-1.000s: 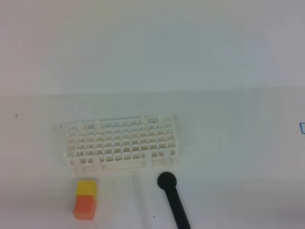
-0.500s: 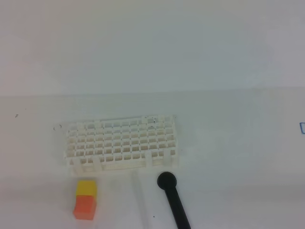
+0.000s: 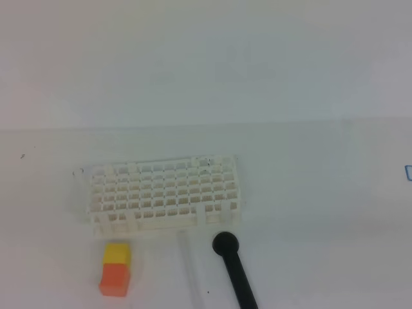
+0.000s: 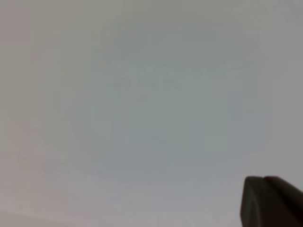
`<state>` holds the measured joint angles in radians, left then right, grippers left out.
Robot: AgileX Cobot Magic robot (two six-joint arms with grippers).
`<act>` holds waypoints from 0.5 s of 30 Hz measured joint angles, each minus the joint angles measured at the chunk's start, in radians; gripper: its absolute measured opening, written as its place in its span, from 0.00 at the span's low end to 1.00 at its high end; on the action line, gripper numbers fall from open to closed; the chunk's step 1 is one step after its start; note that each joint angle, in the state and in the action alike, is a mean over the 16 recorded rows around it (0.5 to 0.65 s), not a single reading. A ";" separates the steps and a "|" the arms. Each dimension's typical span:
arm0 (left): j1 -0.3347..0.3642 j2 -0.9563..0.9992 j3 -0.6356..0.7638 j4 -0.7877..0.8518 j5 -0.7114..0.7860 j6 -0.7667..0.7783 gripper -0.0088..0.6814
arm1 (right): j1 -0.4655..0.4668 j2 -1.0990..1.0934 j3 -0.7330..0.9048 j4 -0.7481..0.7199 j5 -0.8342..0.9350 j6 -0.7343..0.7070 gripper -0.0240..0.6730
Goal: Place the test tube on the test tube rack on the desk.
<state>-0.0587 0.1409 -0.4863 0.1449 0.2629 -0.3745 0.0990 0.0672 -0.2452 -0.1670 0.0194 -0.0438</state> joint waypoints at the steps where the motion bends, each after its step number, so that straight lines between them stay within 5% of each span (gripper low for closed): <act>1: 0.000 0.018 -0.036 -0.006 0.042 -0.001 0.01 | 0.000 0.018 -0.035 0.001 0.051 0.001 0.03; 15: 0.000 0.271 -0.199 -0.277 0.427 0.123 0.01 | 0.000 0.316 -0.396 0.132 0.704 0.005 0.03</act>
<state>-0.0587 0.4115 -0.6856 -0.1325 0.6898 -0.2515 0.0990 0.3827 -0.6415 -0.0355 0.7235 -0.0393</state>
